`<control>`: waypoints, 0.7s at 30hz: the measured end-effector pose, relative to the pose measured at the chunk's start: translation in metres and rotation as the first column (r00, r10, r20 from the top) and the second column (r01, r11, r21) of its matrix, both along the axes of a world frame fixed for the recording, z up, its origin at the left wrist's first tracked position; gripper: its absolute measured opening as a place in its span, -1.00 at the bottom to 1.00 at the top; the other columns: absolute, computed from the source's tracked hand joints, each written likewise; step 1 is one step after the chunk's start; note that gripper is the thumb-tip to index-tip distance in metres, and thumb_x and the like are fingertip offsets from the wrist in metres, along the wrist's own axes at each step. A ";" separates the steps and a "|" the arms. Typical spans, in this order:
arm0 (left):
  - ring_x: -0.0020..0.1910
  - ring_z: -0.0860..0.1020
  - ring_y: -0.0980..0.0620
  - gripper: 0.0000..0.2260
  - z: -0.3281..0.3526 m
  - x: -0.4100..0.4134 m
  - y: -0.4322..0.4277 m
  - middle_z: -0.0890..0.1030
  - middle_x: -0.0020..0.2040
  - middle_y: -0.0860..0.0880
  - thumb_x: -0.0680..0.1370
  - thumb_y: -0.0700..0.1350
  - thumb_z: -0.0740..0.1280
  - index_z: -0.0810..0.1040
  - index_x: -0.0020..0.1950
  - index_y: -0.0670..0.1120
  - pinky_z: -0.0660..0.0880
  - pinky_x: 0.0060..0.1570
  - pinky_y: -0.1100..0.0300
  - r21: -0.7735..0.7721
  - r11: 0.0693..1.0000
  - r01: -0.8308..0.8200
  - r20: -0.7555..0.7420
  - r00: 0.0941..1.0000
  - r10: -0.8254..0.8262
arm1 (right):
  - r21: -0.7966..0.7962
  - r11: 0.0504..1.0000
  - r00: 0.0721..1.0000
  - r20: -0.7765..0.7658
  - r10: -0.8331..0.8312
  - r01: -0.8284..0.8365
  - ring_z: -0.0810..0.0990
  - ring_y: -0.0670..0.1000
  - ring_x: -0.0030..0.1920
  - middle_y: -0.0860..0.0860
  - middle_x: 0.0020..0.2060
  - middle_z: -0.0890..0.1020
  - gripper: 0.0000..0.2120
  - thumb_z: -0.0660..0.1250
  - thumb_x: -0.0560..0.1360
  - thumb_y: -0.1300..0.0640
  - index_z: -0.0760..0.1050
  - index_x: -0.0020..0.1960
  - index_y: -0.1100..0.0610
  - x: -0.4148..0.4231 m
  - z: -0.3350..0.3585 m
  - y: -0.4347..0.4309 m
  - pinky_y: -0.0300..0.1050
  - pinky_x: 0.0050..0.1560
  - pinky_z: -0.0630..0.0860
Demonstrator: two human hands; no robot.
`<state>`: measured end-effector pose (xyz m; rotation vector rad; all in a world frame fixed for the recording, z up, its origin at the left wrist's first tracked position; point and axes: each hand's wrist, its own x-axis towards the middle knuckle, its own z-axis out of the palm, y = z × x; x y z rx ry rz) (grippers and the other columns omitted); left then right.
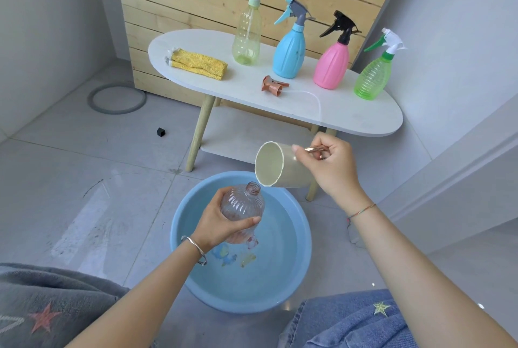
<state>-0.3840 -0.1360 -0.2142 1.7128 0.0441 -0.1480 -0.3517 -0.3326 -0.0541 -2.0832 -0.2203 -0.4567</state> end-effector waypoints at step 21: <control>0.19 0.54 0.18 -0.27 -0.008 0.012 0.021 0.60 0.15 0.14 0.10 0.24 0.58 0.47 0.21 0.11 0.44 0.30 0.10 -0.053 0.989 -0.141 -0.032 0.990 0.139 | -0.313 0.941 0.757 -0.583 -0.295 0.127 0.22 0.00 -0.40 -0.06 -0.50 0.25 -0.56 0.38 0.44 0.10 0.14 -0.42 0.07 -0.014 -0.216 -0.017 -0.11 -0.36 0.14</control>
